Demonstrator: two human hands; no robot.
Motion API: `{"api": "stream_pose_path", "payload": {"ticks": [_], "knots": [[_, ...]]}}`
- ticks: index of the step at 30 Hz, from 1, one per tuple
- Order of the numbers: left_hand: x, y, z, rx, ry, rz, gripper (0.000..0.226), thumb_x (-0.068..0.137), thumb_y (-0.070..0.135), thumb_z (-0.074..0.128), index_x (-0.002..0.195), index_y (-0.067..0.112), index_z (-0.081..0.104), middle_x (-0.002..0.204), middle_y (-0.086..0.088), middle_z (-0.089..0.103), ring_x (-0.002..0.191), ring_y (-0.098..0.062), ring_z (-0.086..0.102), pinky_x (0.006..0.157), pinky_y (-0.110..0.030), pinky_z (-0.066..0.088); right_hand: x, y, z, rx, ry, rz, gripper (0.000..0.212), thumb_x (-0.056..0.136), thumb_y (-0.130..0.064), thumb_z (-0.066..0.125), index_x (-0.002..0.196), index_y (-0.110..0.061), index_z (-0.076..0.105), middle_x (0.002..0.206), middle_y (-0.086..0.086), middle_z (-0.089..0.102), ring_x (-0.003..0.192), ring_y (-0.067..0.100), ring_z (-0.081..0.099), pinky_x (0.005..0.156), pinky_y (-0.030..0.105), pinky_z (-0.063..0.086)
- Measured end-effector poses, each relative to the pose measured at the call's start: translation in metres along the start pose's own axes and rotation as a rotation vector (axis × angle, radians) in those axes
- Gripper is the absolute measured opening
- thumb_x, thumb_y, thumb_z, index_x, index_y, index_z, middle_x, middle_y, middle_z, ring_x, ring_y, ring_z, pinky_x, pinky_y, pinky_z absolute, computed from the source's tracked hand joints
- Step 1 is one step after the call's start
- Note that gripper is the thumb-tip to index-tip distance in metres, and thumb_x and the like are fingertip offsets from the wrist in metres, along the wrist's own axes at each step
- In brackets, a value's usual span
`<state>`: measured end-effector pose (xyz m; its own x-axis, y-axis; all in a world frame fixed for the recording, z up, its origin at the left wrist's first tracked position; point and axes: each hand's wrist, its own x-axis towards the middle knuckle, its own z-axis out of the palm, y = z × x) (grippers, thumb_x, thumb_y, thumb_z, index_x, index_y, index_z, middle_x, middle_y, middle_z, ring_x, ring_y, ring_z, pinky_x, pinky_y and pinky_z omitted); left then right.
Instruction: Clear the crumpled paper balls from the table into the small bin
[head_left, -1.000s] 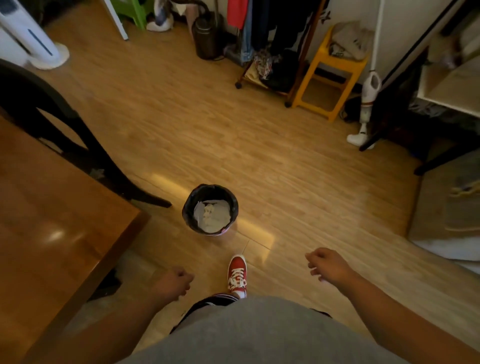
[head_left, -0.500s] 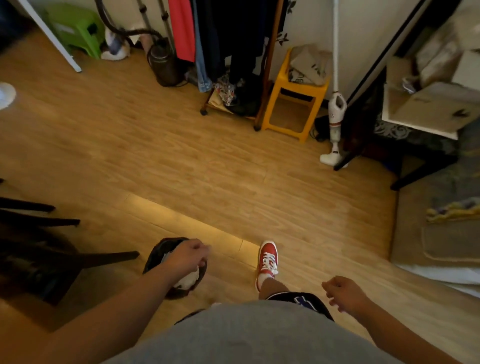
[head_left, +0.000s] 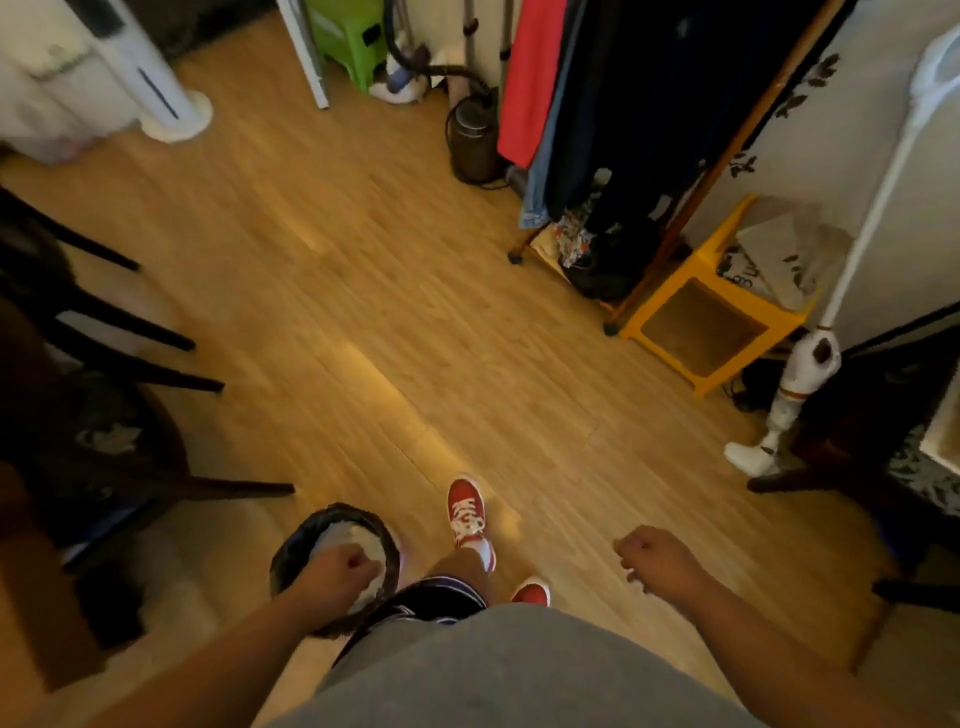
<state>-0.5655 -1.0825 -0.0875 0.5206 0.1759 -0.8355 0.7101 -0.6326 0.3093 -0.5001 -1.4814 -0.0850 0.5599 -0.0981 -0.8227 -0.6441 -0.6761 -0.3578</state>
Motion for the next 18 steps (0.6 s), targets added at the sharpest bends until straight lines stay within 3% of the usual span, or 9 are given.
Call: {"api": "stream_pose_path", "payload": {"ticks": [2, 6, 9, 13, 18], "knots": [[0.016, -0.011, -0.009, -0.055, -0.002, -0.067, 0.021, 0.092, 0.028, 0.059, 0.08, 0.01, 0.059, 0.081, -0.013, 0.066, 0.074, -0.02, 0.061, 0.064, -0.03, 0.045, 0.026, -0.048, -0.003, -0.031, -0.023, -0.051, 0.021, 0.089, -0.023, 0.061, 0.079, -0.004, 0.061, 0.077, 0.017, 0.065, 0.067, 0.029, 0.062, 0.063, 0.032, 0.042], [0.056, -0.02, -0.033, -0.18, 0.012, -0.16, 0.024, 0.092, 0.029, 0.059, 0.077, 0.009, 0.061, 0.077, -0.013, 0.068, 0.074, -0.025, 0.064, 0.076, -0.04, 0.051, 0.074, -0.144, 0.002, -0.118, -0.103, -0.132, 0.022, 0.089, -0.027, 0.06, 0.081, -0.006, 0.059, 0.077, 0.011, 0.061, 0.067, 0.024, 0.06, 0.062, 0.03, 0.041], [0.083, -0.014, -0.063, -0.253, 0.021, -0.188, 0.027, 0.091, 0.027, 0.06, 0.072, 0.01, 0.057, 0.071, -0.011, 0.063, 0.066, -0.024, 0.059, 0.069, -0.041, 0.051, 0.102, -0.206, -0.001, -0.181, -0.134, -0.154, 0.029, 0.089, -0.028, 0.06, 0.092, 0.0, 0.062, 0.084, 0.011, 0.064, 0.068, 0.022, 0.061, 0.06, 0.028, 0.044], [0.107, 0.018, -0.122, -0.277, 0.047, -0.161, 0.019, 0.089, 0.035, 0.06, 0.08, 0.019, 0.065, 0.078, -0.004, 0.069, 0.069, -0.018, 0.063, 0.06, -0.028, 0.047, 0.131, -0.271, -0.023, -0.277, -0.127, -0.186, 0.027, 0.09, -0.032, 0.058, 0.095, -0.005, 0.064, 0.093, 0.014, 0.067, 0.072, 0.02, 0.064, 0.06, 0.028, 0.044], [0.139, 0.071, -0.194, -0.304, 0.131, -0.093, 0.024, 0.089, 0.038, 0.06, 0.078, 0.017, 0.062, 0.075, -0.004, 0.067, 0.068, -0.017, 0.062, 0.06, -0.03, 0.046, 0.166, -0.324, -0.059, -0.286, -0.084, -0.145, 0.022, 0.09, -0.025, 0.06, 0.082, -0.004, 0.061, 0.079, 0.015, 0.062, 0.064, 0.025, 0.056, 0.059, 0.032, 0.038]]}}
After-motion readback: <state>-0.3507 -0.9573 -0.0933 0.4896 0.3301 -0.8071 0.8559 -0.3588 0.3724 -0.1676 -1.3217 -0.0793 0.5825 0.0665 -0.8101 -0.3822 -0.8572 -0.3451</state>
